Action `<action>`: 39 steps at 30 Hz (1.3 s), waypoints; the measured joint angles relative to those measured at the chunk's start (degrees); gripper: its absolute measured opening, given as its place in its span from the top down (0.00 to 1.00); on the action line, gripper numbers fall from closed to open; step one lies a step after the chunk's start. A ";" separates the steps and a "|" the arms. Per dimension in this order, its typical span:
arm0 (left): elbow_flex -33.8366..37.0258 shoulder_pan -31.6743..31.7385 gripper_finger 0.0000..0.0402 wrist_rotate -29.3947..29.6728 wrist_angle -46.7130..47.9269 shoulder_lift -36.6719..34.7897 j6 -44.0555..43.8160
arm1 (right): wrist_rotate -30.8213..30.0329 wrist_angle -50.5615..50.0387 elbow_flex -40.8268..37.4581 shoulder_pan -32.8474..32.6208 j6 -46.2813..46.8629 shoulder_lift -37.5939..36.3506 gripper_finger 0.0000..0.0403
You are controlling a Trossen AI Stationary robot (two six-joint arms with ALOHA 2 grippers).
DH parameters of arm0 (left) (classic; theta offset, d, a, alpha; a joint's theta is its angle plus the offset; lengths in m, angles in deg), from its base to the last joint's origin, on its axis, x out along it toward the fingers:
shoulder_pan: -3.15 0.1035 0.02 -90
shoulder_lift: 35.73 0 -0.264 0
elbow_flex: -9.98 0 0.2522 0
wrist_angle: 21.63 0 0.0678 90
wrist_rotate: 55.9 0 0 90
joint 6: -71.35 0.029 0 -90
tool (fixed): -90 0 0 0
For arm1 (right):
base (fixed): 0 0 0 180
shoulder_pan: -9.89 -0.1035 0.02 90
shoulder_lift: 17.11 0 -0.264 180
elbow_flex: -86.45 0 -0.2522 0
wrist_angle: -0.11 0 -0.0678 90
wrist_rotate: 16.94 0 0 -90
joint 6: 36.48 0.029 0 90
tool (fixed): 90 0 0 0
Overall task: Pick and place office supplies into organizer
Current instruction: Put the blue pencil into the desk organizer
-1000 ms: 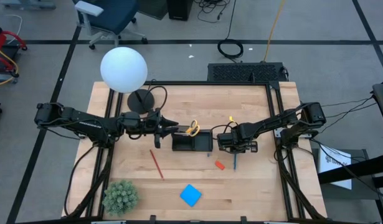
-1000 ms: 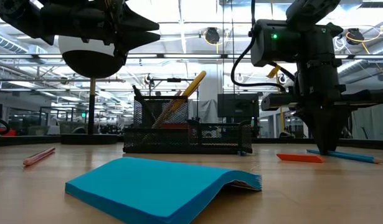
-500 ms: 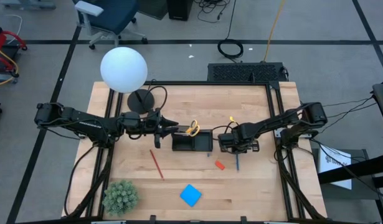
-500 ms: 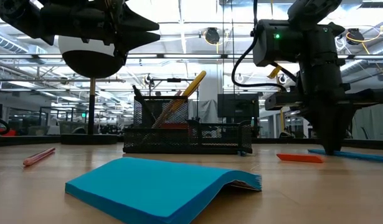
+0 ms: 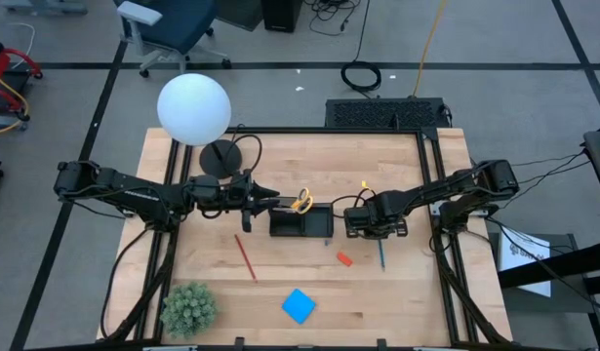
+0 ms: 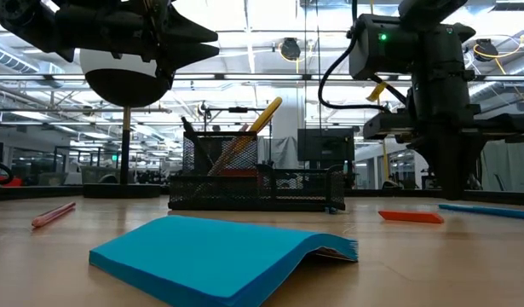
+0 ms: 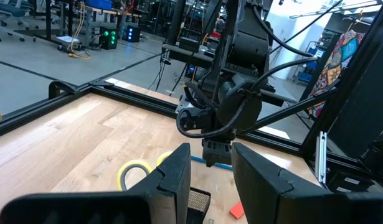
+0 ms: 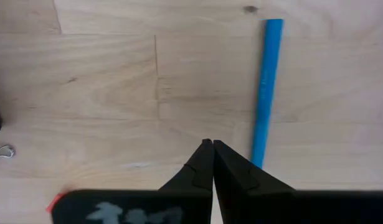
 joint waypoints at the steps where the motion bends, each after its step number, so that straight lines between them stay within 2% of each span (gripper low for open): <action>1: 0.00 0.00 0.72 0.00 -0.02 0.00 -0.01 | 0.00 -0.05 0.00 0.00 0.00 0.00 1.00; 15: 0.00 0.00 0.72 0.00 0.00 0.00 -0.01 | 1.49 -6.30 0.11 0.42 -4.68 -1.01 0.98; 20: 0.00 0.00 0.72 0.00 -0.02 0.00 0.01 | 1.13 -6.72 0.11 0.42 -5.60 -3.35 0.91; 25: 0.00 0.00 0.72 0.00 0.00 0.00 0.01 | -1.76 -7.52 0.15 0.46 -5.31 -4.99 0.82; 31: 0.00 0.00 0.72 0.00 0.00 0.00 0.01 | 0.12 -6.05 -2.92 0.44 -4.58 -5.25 0.72; 39: 0.00 0.00 0.72 0.00 -0.02 0.00 0.01 | -0.31 -5.78 -3.20 0.44 -4.51 -5.27 0.65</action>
